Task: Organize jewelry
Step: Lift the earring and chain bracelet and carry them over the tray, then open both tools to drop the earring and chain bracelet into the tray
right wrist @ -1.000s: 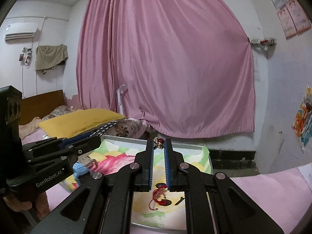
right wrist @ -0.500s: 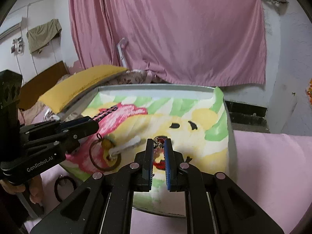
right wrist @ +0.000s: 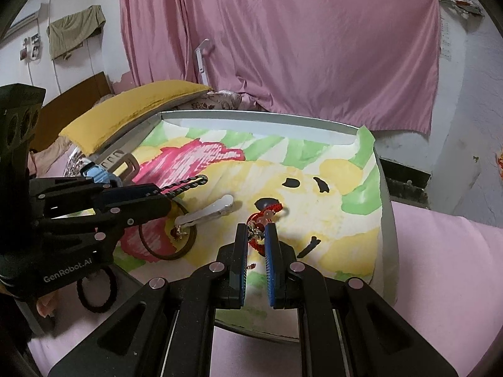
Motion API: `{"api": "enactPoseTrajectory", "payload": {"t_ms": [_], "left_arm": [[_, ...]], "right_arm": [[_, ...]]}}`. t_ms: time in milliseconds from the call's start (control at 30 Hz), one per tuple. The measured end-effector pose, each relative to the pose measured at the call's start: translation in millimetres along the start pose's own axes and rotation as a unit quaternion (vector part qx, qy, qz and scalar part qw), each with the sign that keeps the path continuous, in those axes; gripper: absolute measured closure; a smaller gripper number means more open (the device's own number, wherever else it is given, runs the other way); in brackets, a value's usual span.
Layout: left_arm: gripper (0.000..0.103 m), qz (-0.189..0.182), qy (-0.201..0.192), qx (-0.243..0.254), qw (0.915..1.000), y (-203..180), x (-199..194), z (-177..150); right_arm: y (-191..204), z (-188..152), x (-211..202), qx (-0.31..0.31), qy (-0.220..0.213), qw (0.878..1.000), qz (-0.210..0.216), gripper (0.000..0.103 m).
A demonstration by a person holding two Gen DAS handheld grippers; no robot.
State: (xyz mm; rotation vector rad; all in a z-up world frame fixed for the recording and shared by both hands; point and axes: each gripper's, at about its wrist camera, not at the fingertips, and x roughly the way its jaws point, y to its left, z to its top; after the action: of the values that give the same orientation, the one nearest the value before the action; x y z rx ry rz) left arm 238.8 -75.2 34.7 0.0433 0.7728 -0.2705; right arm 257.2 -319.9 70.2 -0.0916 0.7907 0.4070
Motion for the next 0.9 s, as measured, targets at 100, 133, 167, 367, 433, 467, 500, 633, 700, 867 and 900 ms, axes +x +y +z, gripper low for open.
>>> {"api": "enactPoseTrajectory", "payload": {"t_ms": [100, 133, 167, 367, 433, 467, 500, 633, 700, 867, 900], "left_arm": [[0.088, -0.003, 0.014, -0.005, 0.9999, 1.0, 4.9, -1.6], [0.088, -0.003, 0.017, -0.005, 0.9998, 1.6, 6.3, -1.6], [0.088, -0.002, 0.017, -0.005, 0.9999, 1.4, 6.4, -1.7], [0.088, -0.002, 0.016, -0.006, 0.9999, 1.6, 6.8, -1.9], [0.088, -0.002, 0.015, -0.007, 0.9999, 1.5, 6.8, -2.0], [0.088, -0.002, 0.014, -0.007, 0.9999, 1.7, 6.4, -2.0], [0.088, -0.002, 0.011, -0.008, 0.9999, 1.5, 6.2, -2.0], [0.088, -0.001, 0.003, -0.009, 1.0, 0.9, 5.3, -2.4], [0.088, -0.002, 0.001, -0.011, 0.9999, 1.3, 4.2, -3.3], [0.088, 0.0, -0.01, -0.016, 0.9998, 3.7, 0.2, -3.9], [0.088, 0.003, -0.013, -0.02, 0.9997, 4.7, -1.5, -3.9]], "right_arm": [[0.1, -0.3, 0.0, 0.0, 0.002, 1.0, -0.002, 0.094], [0.1, -0.2, 0.2, 0.0, 0.002, 1.0, -0.002, 0.094], [0.2, -0.3, -0.4, 0.0, 0.003, 1.0, -0.003, 0.094], [0.3, -0.2, 0.6, -0.001, 0.005, 1.0, -0.003, 0.093], [0.0, -0.5, 0.4, 0.001, 0.004, 1.0, -0.003, 0.093], [-0.2, -0.5, -0.1, 0.003, 0.004, 1.0, 0.0, 0.093], [-0.2, -0.8, 0.1, 0.004, 0.005, 1.0, 0.001, 0.093], [-2.1, -2.6, -1.0, 0.011, 0.002, 1.0, 0.008, 0.089], [-1.7, -3.5, -4.1, 0.011, -0.004, 1.0, 0.005, 0.082], [0.2, -4.8, -16.1, 0.005, -0.032, 0.999, -0.013, 0.074], [0.0, -4.7, -20.0, 0.006, -0.042, 0.999, -0.016, 0.073]]}}
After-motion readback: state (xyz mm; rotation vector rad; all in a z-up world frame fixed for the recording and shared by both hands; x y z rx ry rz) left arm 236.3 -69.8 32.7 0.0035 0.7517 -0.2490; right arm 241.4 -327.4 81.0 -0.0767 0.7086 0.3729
